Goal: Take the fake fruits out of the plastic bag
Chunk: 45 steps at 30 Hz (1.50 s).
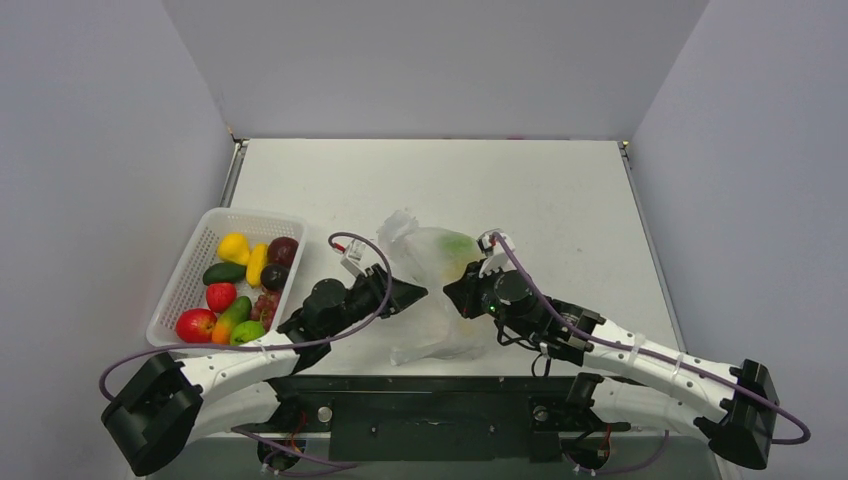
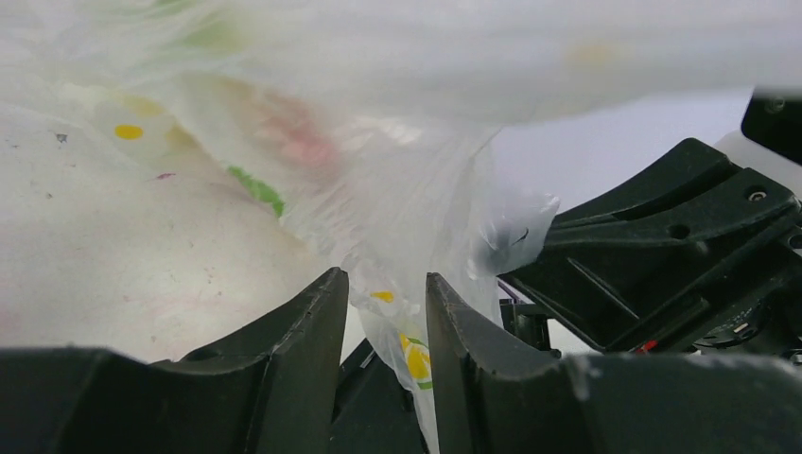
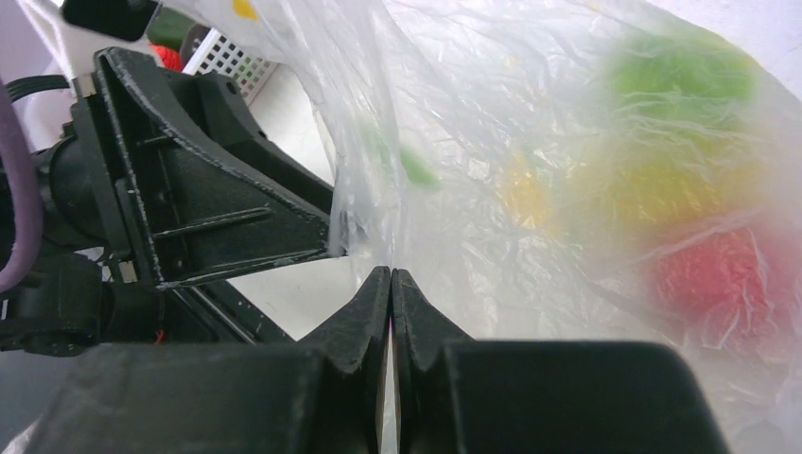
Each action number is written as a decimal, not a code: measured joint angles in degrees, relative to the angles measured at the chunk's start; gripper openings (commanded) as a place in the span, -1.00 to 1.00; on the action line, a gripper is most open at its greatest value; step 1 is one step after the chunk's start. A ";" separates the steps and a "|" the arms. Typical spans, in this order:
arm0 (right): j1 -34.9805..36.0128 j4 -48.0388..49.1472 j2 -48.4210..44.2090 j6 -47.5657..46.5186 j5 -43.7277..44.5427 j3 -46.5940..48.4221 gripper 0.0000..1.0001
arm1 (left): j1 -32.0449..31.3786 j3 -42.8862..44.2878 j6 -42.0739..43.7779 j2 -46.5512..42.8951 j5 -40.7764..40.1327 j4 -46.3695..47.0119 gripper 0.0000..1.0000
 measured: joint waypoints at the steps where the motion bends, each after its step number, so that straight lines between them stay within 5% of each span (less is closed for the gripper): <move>1: -0.02 -0.31 -0.28 0.00 0.52 0.00 -1.00 | 0.00 -0.15 0.20 -0.74 -0.20 -0.68 -0.34; 5: -0.02 -2.27 -1.44 -0.09 3.04 0.00 -1.00 | 0.07 -0.31 1.18 -3.21 -0.90 -3.41 -0.25; 11: 0.00 -3.37 -1.88 -1.11 3.78 0.02 -1.00 | 0.31 -0.28 2.45 -5.07 -1.25 -6.05 0.73; 14: 0.22 -3.23 -0.72 -1.38 2.97 0.33 -1.00 | 0.31 -0.26 2.12 -4.98 -1.16 -6.56 0.79; 20: 4.79 -1.79 0.92 -2.16 0.92 0.50 -1.00 | 0.31 1.31 1.01 -2.60 -1.09 -6.19 0.62; 23: 6.45 -0.85 0.92 -2.86 -0.20 0.66 -1.00 | 0.31 2.21 0.76 -1.25 -1.05 -5.42 0.15; 28: 8.17 -0.98 0.92 -3.30 0.83 0.81 -0.94 | 0.33 1.92 0.83 -0.81 -0.68 -2.80 -0.25; 31: 8.33 -2.71 0.20 -3.28 3.52 0.94 -0.52 | 0.35 0.92 1.20 -1.88 -0.63 -1.90 -0.35; 37: 8.24 -5.38 -0.63 -4.61 5.03 2.32 -0.15 | 0.44 -1.07 2.49 -6.60 0.07 -1.22 -0.58; 41: 8.41 -3.61 1.31 -5.03 1.99 2.45 -0.09 | 0.61 -1.79 2.99 -8.37 0.39 -0.33 -0.60; 45: 8.79 -2.08 4.42 -4.92 0.55 2.45 -0.35 | 0.74 -1.81 3.21 -8.39 0.83 -0.24 -0.48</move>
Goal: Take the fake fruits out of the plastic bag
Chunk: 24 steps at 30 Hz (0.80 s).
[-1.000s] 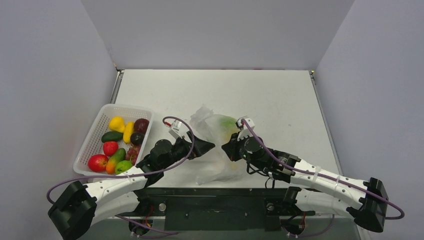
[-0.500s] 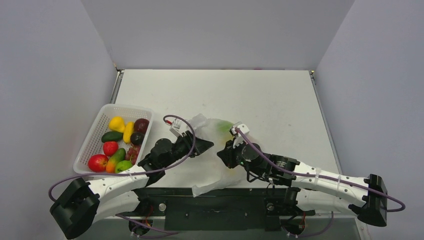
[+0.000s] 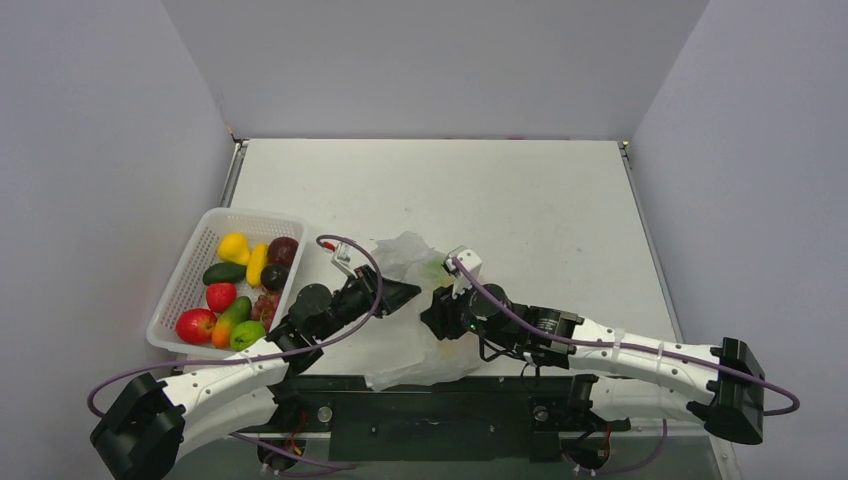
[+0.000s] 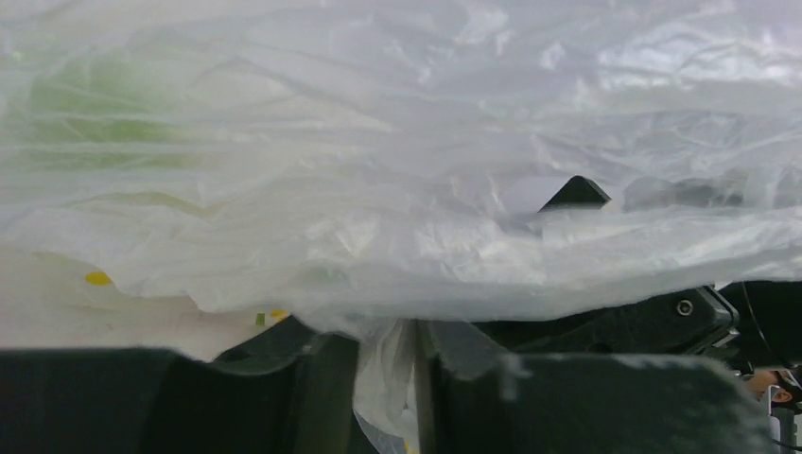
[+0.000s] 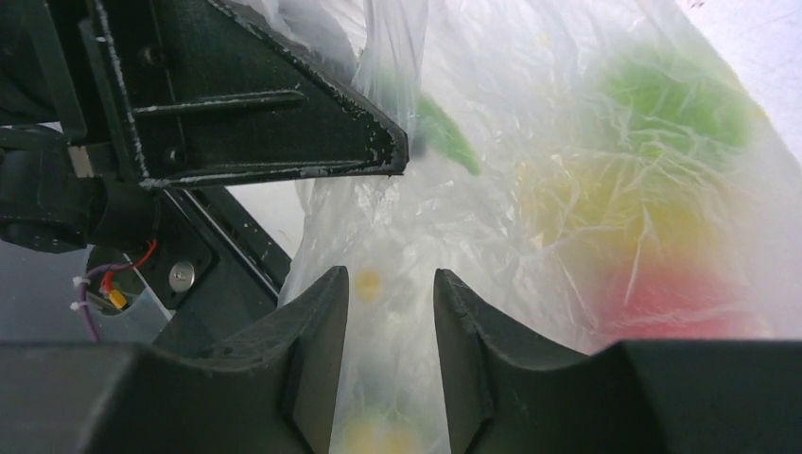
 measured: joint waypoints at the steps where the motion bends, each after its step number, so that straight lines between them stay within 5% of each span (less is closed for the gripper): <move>1: 0.09 0.33 0.76 0.15 -0.31 0.00 -0.42 | 0.00 0.00 0.00 0.00 0.07 0.04 -0.39; 7: 0.26 6.19 4.46 1.86 -2.80 -0.02 -0.99 | 0.07 -1.62 -0.33 -1.57 0.46 0.28 0.23; 13: 0.20 8.04 5.40 3.02 -1.05 -0.02 -1.00 | 0.28 -3.78 -0.70 -7.72 0.50 -2.01 0.71; 17: 0.09 8.31 3.56 3.56 1.11 -0.83 -1.00 | 0.35 -5.86 -0.96 -16.52 -0.26 -6.71 0.78; 24: -1.73 8.28 -1.75 3.65 0.70 -1.88 -0.35 | 0.76 -6.34 -0.50 -25.68 -1.99 -14.86 0.46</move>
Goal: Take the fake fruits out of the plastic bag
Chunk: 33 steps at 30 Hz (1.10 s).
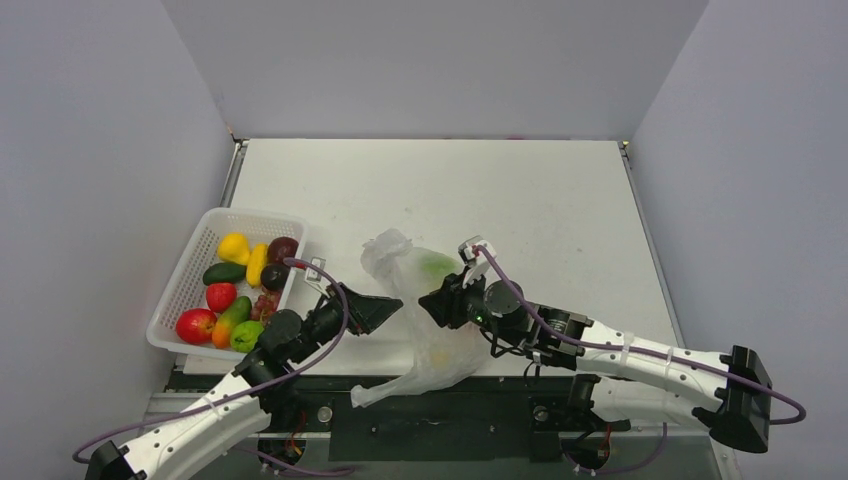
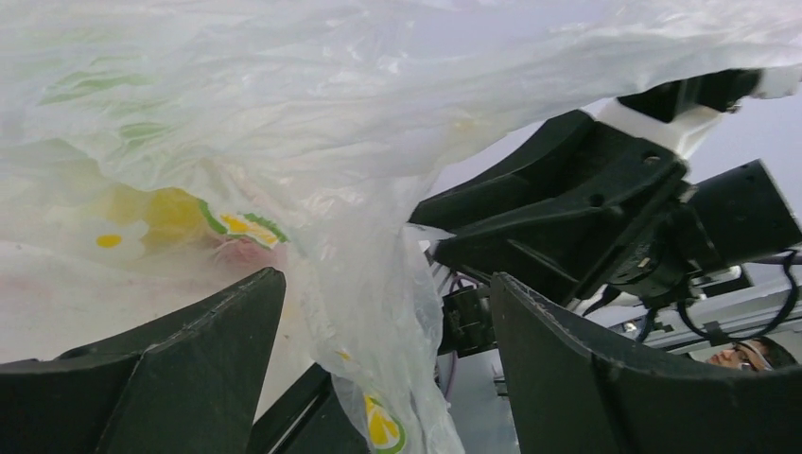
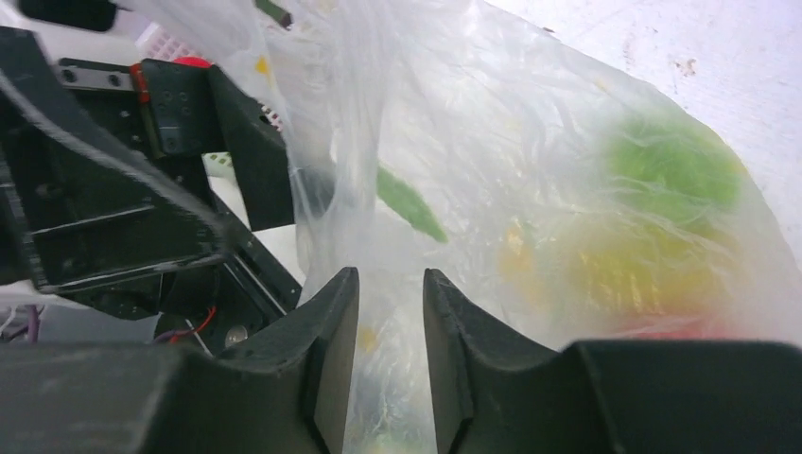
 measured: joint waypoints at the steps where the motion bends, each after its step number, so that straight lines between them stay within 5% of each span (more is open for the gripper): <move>1: -0.04 0.07 -0.28 0.04 -0.31 0.00 -0.33 | 0.00 0.00 0.09 0.04 0.00 -0.70 0.41; 4: 0.02 0.92 -0.37 0.35 -2.82 0.00 -0.29 | 0.00 -0.09 0.17 0.33 -0.04 -2.64 0.27; 11: 1.20 2.97 4.15 1.22 -5.99 0.55 -0.28 | 0.04 0.02 1.51 3.96 -1.25 -4.07 0.32; 23: 1.62 4.48 7.87 2.34 -6.08 1.40 -0.24 | 0.31 1.33 4.11 11.67 -1.18 -1.97 -0.74; 33: 1.99 3.17 10.14 3.13 -3.98 2.27 -0.17 | 0.37 1.36 4.83 4.94 -1.20 -2.29 -0.81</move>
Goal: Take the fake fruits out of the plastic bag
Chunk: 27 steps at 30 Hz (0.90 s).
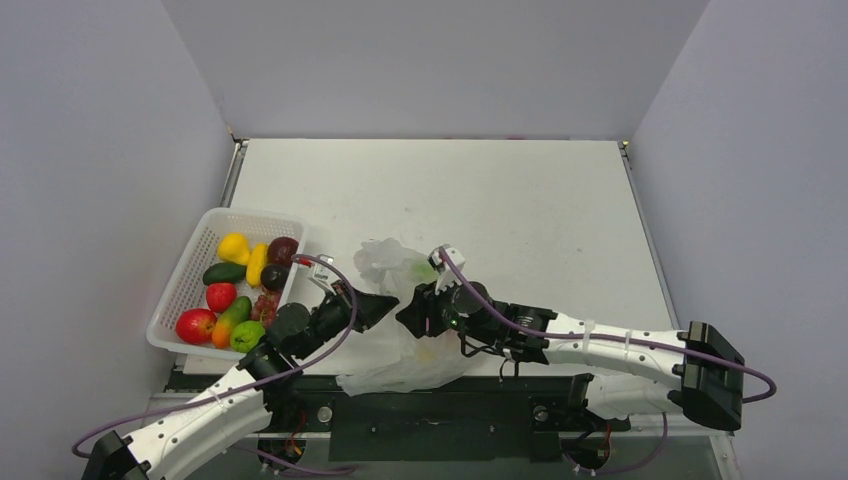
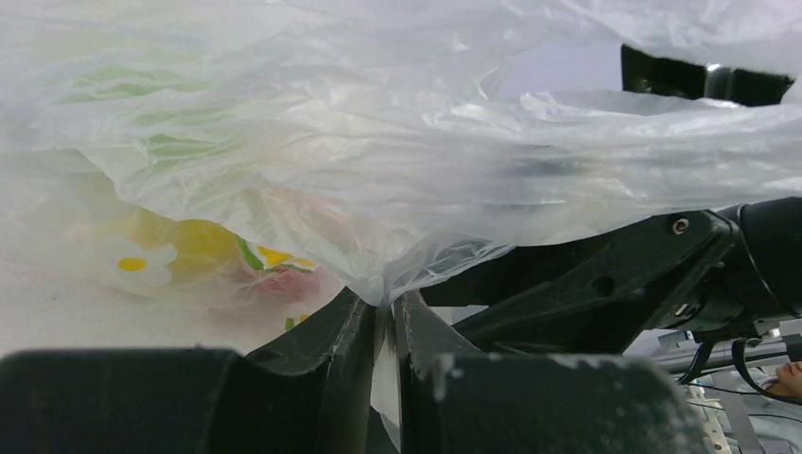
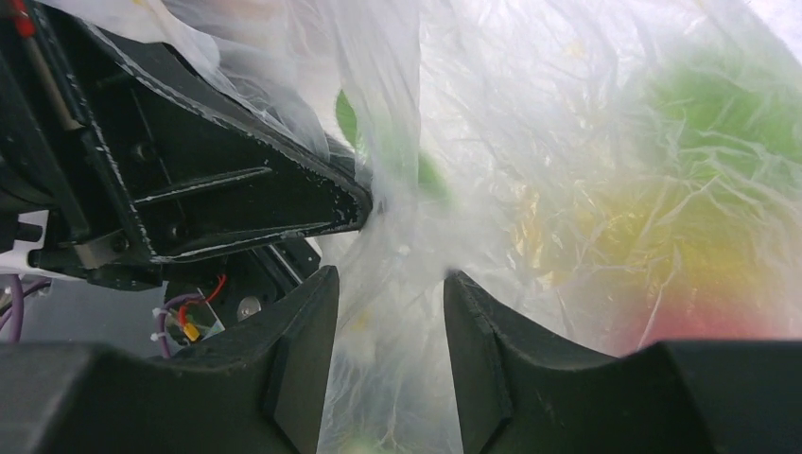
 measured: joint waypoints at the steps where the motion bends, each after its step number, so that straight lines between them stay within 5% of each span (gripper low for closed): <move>1: 0.07 0.28 0.74 0.24 -0.22 0.00 -0.15 | 0.00 0.00 -0.02 -0.09 0.00 0.07 -0.82; 8: 0.87 1.51 4.76 1.09 -1.92 1.07 -0.06 | 0.20 0.00 -0.13 2.60 0.83 0.66 -0.82; 9: 0.96 1.55 5.03 1.07 -1.92 1.38 -0.14 | 0.24 0.00 -0.13 2.86 0.96 0.76 -0.82; 12: 1.11 1.55 5.16 1.20 -1.07 1.86 -0.93 | 0.31 0.00 -0.11 2.86 1.29 0.85 -0.83; 13: 1.11 1.49 5.16 0.83 -0.70 1.92 -0.99 | 0.31 0.00 -0.09 2.73 1.29 0.81 -0.83; 27: -11.21 -9.75 -7.87 -2.03 6.58 1.99 -1.00 | 2.82 1.77 2.40 -2.78 1.29 -6.58 -0.89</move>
